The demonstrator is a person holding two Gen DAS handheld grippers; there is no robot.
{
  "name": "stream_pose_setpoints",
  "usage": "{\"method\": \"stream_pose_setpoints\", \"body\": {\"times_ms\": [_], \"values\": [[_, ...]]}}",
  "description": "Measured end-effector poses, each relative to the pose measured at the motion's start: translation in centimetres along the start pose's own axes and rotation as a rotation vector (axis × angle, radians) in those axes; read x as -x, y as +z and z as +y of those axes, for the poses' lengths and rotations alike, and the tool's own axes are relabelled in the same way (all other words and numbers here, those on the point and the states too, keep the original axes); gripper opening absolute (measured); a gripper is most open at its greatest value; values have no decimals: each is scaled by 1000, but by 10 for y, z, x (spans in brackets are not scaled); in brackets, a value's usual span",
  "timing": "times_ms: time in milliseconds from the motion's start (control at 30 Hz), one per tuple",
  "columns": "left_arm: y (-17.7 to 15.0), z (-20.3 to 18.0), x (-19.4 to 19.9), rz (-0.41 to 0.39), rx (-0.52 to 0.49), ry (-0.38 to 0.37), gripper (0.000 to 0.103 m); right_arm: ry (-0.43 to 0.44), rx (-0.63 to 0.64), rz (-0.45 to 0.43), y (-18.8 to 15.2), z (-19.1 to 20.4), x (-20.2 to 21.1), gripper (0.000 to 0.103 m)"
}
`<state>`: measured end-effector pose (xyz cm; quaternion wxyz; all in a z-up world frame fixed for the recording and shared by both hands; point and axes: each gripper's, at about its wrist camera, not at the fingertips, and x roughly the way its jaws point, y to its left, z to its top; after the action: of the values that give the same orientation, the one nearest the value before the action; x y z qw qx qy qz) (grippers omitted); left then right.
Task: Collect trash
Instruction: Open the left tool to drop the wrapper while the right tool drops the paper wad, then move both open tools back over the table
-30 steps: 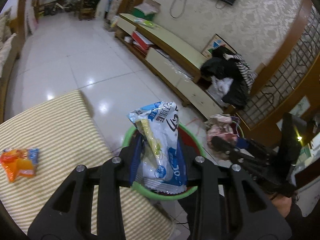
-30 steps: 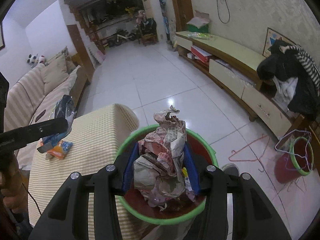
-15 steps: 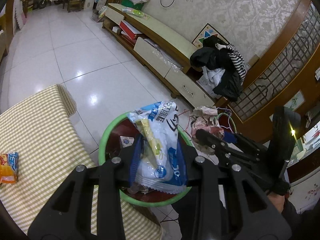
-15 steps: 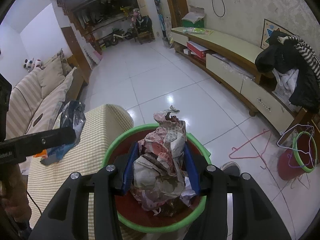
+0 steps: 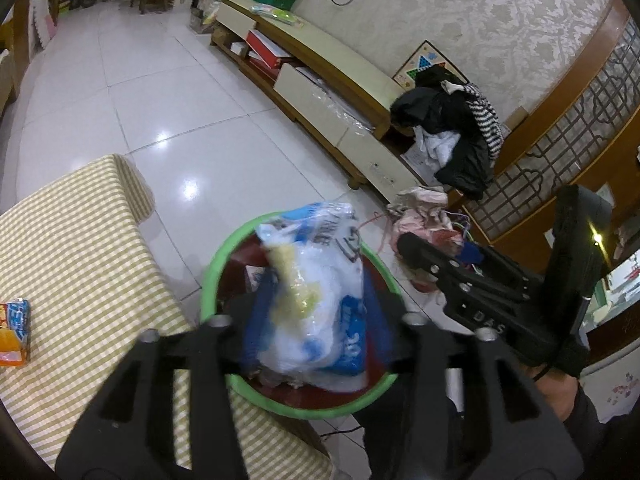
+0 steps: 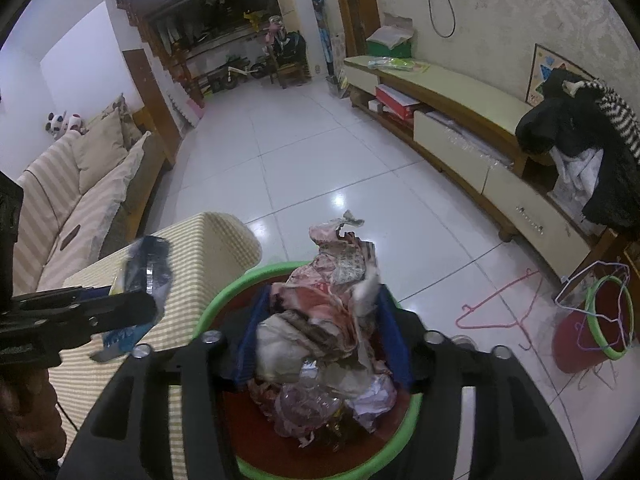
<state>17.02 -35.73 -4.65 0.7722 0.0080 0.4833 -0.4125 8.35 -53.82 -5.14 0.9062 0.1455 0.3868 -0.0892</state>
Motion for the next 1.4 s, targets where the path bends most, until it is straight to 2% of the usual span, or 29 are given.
{"method": "stream_pose_setpoints", "body": {"times_ms": [33, 100, 233, 267, 367, 567, 800, 1000, 1200, 1400], "values": [[0, 0, 0, -5, -4, 7, 60, -4, 3, -1, 0, 0, -1, 62], [0, 3, 1, -8, 3, 2, 71, -9, 3, 2, -1, -1, -2, 72], [-1, 12, 4, -22, 40, -18, 91, -13, 11, -2, -3, 1, -2, 86], [-1, 13, 6, -28, 46, -17, 92, -17, 13, -4, -3, 1, -1, 91], [0, 15, 14, -46, 62, -11, 97, -19, 14, -5, -3, 5, 2, 94], [-7, 27, 46, -101, 79, 46, 98, -4, 38, -17, -3, 27, 12, 96], [-28, 55, 107, -170, 118, 138, 98, 57, 116, -42, -5, 89, 33, 96], [-61, 96, 171, -232, 182, 253, 98, 123, 200, -60, -7, 149, 43, 96], [-100, 144, 220, -253, 272, 345, 98, 202, 300, -55, -15, 215, 41, 96], [-129, 182, 252, -259, 331, 395, 98, 243, 368, -27, -24, 265, 28, 96]]}}
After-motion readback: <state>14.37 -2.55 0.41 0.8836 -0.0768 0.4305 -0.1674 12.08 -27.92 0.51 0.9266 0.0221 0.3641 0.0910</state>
